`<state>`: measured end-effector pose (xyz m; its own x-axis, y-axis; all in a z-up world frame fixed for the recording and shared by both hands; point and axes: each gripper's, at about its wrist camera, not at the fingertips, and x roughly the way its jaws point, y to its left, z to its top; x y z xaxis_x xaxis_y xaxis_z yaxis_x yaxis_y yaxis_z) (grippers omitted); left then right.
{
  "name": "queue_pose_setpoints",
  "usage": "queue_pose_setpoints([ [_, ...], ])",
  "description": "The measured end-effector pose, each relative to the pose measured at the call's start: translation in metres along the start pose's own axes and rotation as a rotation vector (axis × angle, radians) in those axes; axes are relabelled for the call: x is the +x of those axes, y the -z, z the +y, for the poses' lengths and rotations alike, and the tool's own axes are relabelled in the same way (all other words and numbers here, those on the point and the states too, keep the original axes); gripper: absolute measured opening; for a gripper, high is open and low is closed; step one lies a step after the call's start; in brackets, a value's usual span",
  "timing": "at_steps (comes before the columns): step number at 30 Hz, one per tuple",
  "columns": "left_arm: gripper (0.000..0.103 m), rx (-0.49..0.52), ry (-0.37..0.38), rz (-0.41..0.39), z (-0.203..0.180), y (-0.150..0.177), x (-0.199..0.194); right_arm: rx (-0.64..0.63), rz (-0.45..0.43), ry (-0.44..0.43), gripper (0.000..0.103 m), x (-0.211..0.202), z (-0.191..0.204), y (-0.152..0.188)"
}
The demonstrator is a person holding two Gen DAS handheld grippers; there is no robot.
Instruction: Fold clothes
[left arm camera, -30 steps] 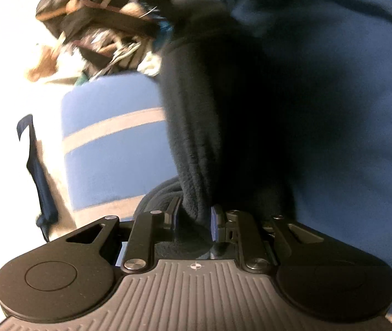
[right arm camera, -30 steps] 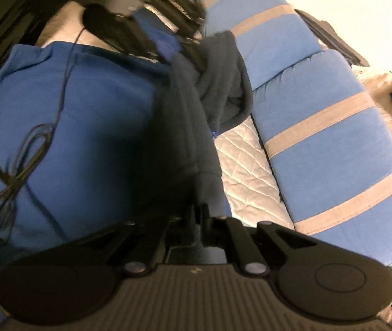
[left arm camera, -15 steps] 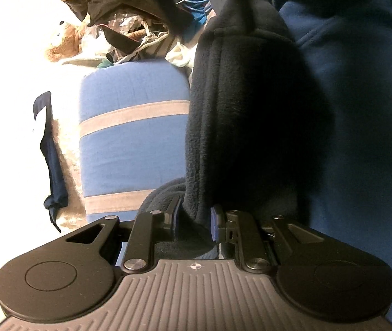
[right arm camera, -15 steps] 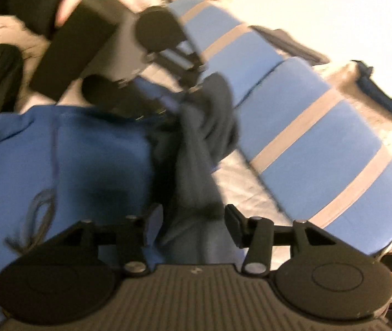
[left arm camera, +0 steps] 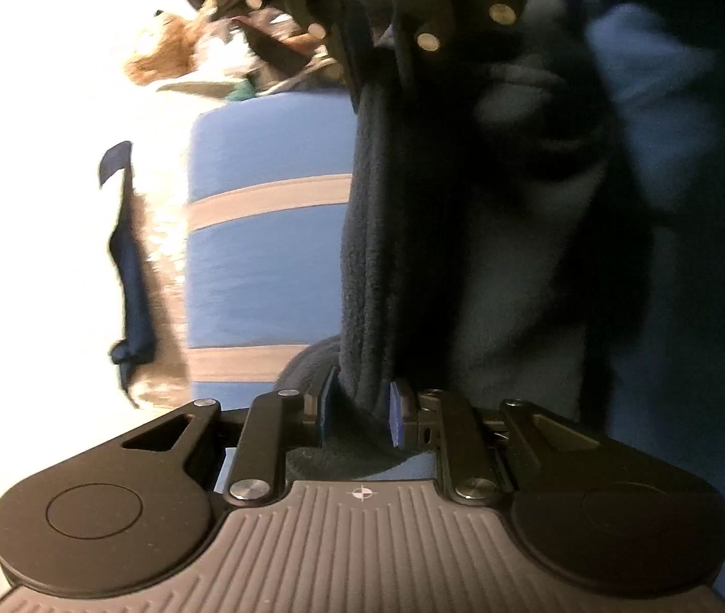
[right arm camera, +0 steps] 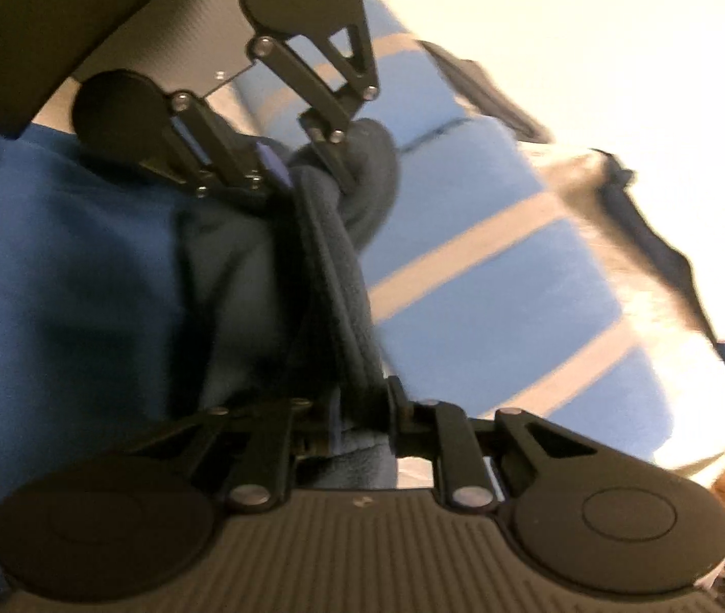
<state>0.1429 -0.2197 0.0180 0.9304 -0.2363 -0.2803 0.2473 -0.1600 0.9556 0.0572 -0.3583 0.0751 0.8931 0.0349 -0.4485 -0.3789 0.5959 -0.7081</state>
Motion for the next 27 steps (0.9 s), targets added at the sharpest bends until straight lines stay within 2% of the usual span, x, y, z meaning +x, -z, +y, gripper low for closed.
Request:
queue_pose_setpoints([
  [8,0.018,-0.041,-0.163,0.054,0.035,-0.036,0.074,0.267,-0.006,0.119,0.017,0.030,-0.069,0.010],
  [14,0.021,-0.076,-0.231,0.108,0.049,-0.056,0.159,0.403,0.017,0.166,0.016,0.093,-0.113,0.028],
  [15,0.024,-0.077,-0.237,0.111,0.048,-0.059,0.174,0.418,0.031,0.172,0.016,0.109,-0.118,0.031],
  [17,0.051,-0.076,-0.249,0.118,0.044,-0.064,0.205,0.452,0.071,0.183,0.016,0.146,-0.126,0.038],
  [20,0.074,-0.117,-0.219,0.146,0.036,-0.066,0.220,0.533,0.179,0.171,0.017,0.207,-0.130,0.062],
  [22,0.077,-0.171,-0.203,0.127,0.033,-0.062,0.210,0.572,0.281,0.143,0.029,0.244,-0.127,0.079],
  [23,0.077,-0.201,-0.197,0.120,0.032,-0.058,0.203,0.591,0.332,0.128,0.041,0.262,-0.126,0.088],
  [24,0.077,-0.241,-0.185,0.118,0.034,-0.052,0.195,0.599,0.367,0.122,0.049,0.274,-0.123,0.094],
  [27,0.077,-0.387,-0.127,0.112,0.044,-0.034,0.168,0.636,0.386,0.131,0.070,0.279,-0.117,0.106],
])
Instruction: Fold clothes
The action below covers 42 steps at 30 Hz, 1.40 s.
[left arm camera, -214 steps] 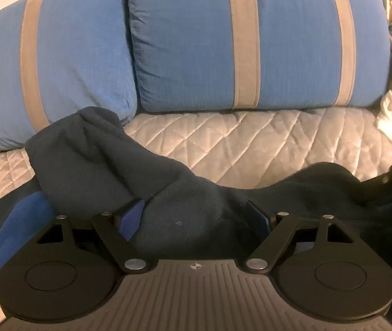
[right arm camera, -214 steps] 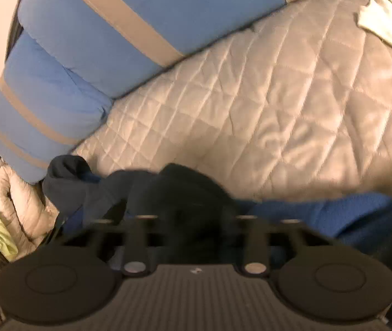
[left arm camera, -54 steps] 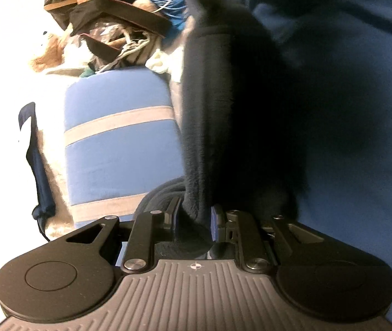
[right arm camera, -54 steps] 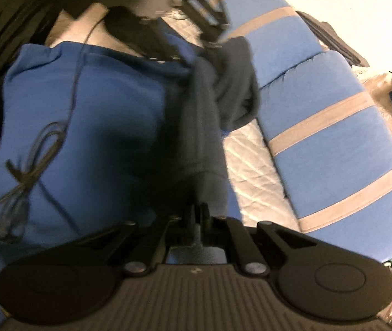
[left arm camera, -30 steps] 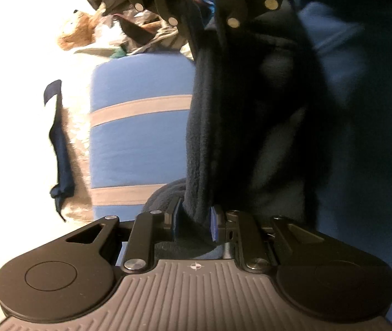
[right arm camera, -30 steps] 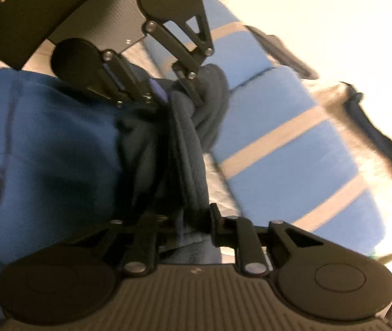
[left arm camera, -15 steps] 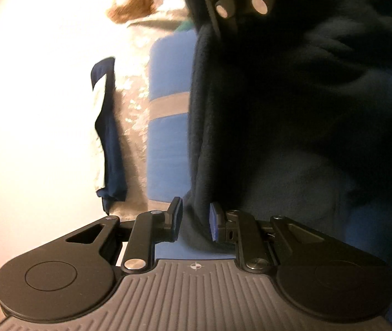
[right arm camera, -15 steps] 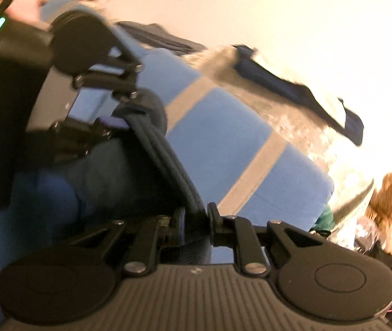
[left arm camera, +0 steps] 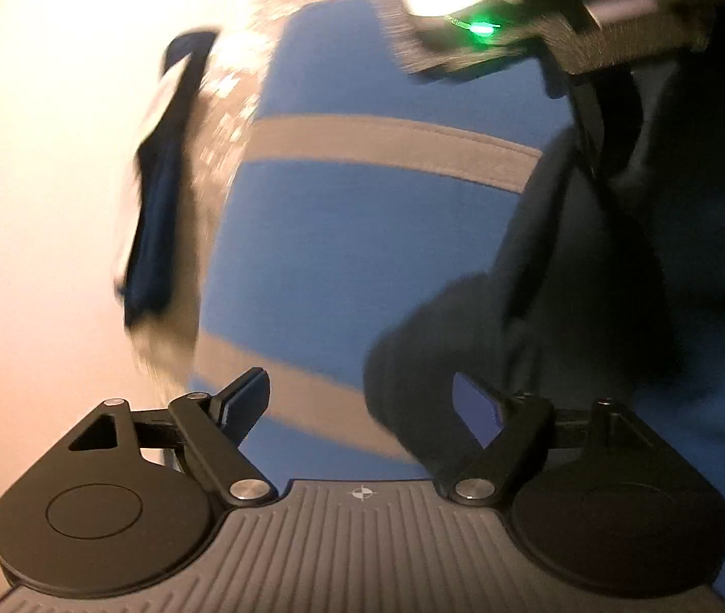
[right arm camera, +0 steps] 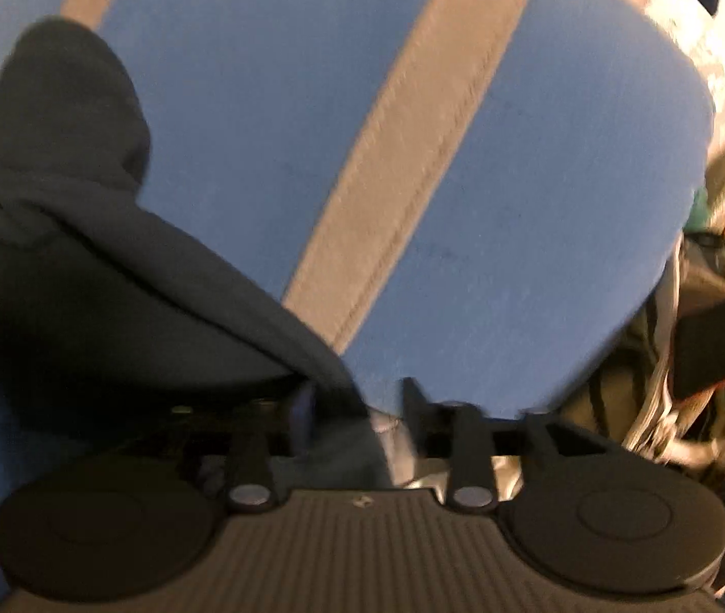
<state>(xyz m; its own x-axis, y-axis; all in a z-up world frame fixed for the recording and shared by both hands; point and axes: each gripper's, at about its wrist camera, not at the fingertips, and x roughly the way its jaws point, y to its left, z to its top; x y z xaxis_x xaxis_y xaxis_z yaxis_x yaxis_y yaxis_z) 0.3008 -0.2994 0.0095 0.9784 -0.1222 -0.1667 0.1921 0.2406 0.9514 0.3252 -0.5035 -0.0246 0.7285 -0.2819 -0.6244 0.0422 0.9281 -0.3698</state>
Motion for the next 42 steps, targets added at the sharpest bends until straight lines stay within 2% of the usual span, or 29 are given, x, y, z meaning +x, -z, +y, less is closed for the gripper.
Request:
queue_pose_setpoints([
  [2,0.077,-0.092,0.046,0.013,0.011,0.009,-0.016,0.046,-0.003,-0.007,0.079,-0.006,-0.009,0.005],
  [5,0.077,-0.215,0.108,0.042,0.024,0.028,-0.040,0.114,-0.024,-0.048,0.085,-0.025,-0.031,0.009],
  [10,0.077,-0.387,0.149,0.094,0.040,0.061,-0.071,0.189,-0.058,-0.117,0.090,-0.069,-0.063,0.021],
  [17,0.077,-0.653,0.255,0.167,0.043,0.109,-0.082,0.306,-0.065,-0.243,0.092,-0.109,-0.070,0.037],
  [20,0.077,-0.707,0.285,0.184,0.037,0.123,-0.080,0.320,-0.084,-0.312,0.094,-0.116,-0.057,0.034],
  [22,0.077,-0.732,0.299,0.191,0.032,0.132,-0.079,0.316,-0.099,-0.347,0.095,-0.111,-0.044,0.025],
  [27,0.077,-0.718,0.300,0.193,0.024,0.145,-0.079,0.373,-0.153,-0.437,0.098,-0.091,-0.009,-0.019],
  [30,0.077,-0.764,0.304,0.190,0.030,0.156,-0.080,0.406,-0.183,-0.465,0.098,-0.072,0.013,-0.051],
  [34,0.077,-0.855,0.294,0.205,0.042,0.173,-0.077,0.437,-0.167,-0.479,0.098,-0.035,0.039,-0.087],
  [35,0.077,-0.878,0.290,0.213,0.045,0.178,-0.076,0.440,-0.154,-0.477,0.094,-0.025,0.044,-0.093],
  [36,0.077,-0.902,0.288,0.227,0.048,0.182,-0.074,0.444,-0.144,-0.473,0.066,-0.019,0.048,-0.097],
  [37,0.077,-0.926,0.287,0.247,0.051,0.187,-0.071,0.448,-0.136,-0.469,0.048,-0.014,0.051,-0.100],
  [38,0.077,-0.951,0.286,0.266,0.054,0.192,-0.068,0.451,-0.127,-0.466,0.020,-0.008,0.055,-0.102],
  [40,0.077,-1.019,0.277,0.303,0.062,0.203,-0.061,0.394,-0.178,-0.501,0.016,-0.022,0.063,-0.100],
  [42,0.077,-1.085,0.264,0.334,0.070,0.215,-0.056,0.272,-0.249,-0.520,0.015,-0.056,0.076,-0.088],
])
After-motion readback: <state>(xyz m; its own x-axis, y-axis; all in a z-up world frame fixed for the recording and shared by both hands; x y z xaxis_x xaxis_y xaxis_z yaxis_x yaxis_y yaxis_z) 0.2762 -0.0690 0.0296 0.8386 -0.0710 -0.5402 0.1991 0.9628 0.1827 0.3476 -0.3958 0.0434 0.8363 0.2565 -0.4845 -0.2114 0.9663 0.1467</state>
